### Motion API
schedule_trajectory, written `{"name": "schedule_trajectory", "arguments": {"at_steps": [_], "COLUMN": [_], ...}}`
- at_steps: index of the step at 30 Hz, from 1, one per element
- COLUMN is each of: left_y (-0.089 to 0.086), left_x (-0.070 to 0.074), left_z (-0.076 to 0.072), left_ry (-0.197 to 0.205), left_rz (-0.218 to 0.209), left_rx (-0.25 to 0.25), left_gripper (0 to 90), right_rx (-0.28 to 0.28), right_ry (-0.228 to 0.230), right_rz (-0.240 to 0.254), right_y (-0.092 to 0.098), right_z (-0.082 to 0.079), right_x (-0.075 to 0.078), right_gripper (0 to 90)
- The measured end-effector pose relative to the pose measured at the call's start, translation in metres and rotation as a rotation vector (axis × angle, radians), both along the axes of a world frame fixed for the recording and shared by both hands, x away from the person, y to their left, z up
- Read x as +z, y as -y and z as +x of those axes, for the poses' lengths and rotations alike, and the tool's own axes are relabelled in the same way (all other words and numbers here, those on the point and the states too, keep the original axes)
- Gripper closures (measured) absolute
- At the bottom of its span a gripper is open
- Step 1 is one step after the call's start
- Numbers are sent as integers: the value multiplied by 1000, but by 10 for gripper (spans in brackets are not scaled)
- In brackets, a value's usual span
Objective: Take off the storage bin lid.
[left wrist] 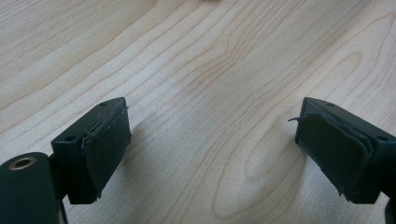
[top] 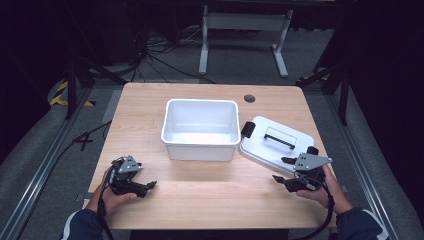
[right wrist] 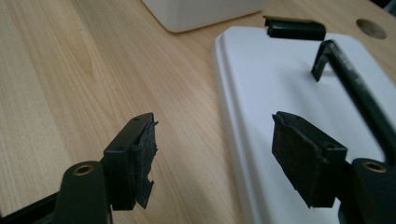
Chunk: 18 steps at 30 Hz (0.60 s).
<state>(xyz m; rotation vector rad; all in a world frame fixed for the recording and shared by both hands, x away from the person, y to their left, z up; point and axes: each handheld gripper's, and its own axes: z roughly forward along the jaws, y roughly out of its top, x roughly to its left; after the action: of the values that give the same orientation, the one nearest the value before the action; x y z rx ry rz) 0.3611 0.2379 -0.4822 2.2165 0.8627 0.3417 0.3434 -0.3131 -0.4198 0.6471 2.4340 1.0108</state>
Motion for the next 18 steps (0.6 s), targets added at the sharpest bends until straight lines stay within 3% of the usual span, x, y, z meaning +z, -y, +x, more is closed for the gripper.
{"name": "schedule_trajectory", "arguments": {"at_steps": [2, 7, 18], "left_y": [0, 1, 1], "left_x": [0, 0, 0], "left_z": [0, 1, 3], "left_ry": [-2, -8, -8], "left_rz": [-2, -8, 2], "left_rx": [-4, 0, -11], "left_gripper": [107, 103, 93], "right_rx": [16, 16, -35], "right_ry": [2, -22, -79], "right_rz": [-29, -27, 20], "right_y": [-3, 0, 16], "right_z": [-4, -11, -19], "right_x": [-10, -24, -45], "right_gripper": [304, 298, 265]}}
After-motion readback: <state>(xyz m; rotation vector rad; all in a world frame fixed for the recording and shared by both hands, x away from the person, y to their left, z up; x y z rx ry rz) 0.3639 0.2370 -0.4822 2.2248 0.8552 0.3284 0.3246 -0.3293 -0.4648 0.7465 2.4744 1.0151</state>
